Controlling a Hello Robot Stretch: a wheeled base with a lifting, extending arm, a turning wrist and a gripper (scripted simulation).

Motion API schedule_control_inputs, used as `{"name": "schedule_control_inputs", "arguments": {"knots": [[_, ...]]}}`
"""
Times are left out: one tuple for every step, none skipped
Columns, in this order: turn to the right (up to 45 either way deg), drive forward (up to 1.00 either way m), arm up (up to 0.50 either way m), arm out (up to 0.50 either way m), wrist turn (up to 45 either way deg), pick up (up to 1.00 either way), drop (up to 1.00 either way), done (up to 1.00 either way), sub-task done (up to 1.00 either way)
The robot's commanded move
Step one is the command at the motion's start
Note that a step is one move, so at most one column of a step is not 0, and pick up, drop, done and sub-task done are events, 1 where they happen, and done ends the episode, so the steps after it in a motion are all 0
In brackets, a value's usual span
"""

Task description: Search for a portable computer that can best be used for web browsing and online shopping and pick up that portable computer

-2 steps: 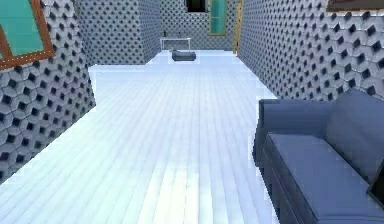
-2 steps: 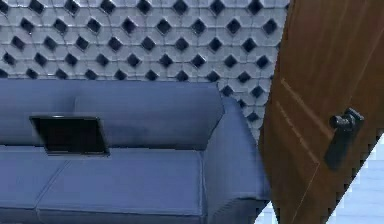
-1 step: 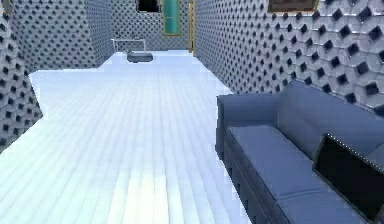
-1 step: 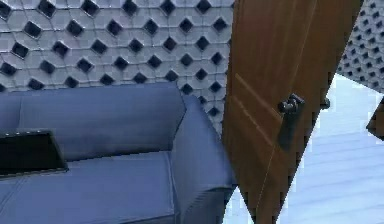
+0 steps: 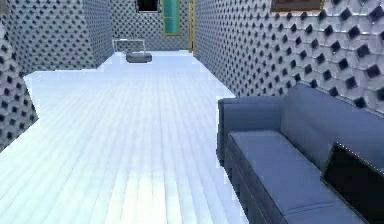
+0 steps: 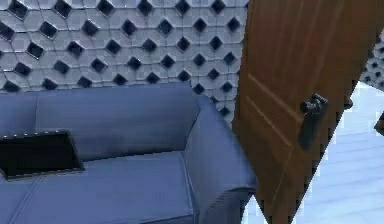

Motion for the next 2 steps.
{"name": "schedule_control_inputs", "arguments": {"knots": [[-42.0, 0.00, 0.00, 0.00, 0.0, 0.00, 0.00, 0.00, 0.00], [0.0, 0.00, 0.50, 0.00, 0.0, 0.00, 0.00, 0.00, 0.00]]}}
